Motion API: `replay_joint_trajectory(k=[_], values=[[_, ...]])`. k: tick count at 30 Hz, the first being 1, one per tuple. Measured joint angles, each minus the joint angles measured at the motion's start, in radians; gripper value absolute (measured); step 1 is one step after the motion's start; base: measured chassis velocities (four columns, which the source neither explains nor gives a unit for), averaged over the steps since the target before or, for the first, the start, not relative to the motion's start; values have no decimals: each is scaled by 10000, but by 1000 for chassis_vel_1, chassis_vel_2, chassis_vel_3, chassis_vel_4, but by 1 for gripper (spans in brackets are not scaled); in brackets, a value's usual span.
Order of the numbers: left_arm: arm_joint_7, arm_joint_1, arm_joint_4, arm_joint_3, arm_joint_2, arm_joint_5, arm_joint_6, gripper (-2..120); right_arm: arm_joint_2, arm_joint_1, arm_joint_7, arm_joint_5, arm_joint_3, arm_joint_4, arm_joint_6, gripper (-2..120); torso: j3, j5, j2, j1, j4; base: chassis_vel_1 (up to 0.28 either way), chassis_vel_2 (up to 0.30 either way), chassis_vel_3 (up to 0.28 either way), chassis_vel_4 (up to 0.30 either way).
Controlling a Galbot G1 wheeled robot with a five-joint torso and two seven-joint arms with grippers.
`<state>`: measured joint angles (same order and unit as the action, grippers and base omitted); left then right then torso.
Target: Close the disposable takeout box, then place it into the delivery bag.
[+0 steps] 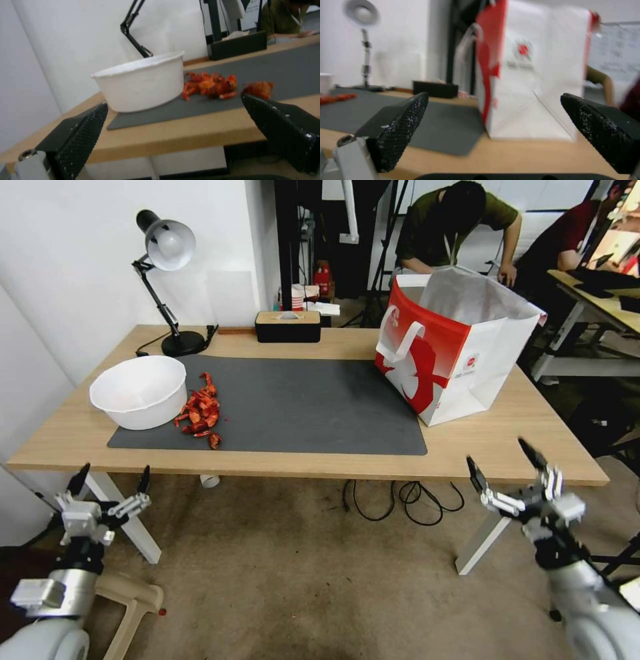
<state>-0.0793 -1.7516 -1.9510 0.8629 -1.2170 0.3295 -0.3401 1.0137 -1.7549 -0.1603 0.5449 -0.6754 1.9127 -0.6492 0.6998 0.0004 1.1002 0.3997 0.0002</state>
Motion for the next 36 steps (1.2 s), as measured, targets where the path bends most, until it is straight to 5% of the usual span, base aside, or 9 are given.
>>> replay_joint_trajectory(k=[10,36], values=[[-197,-386,174,-215,-102,-200,261,100,408,-185,1504,-465,529,22,782,100,1,-5,-1,2,-1,0,0,0,0],[-555,-498,55,-53,-228,174,362,100,627,-307,2092,-706,771,599,1599,100,2,-5,-3,3,-2,0,0,0,0]])
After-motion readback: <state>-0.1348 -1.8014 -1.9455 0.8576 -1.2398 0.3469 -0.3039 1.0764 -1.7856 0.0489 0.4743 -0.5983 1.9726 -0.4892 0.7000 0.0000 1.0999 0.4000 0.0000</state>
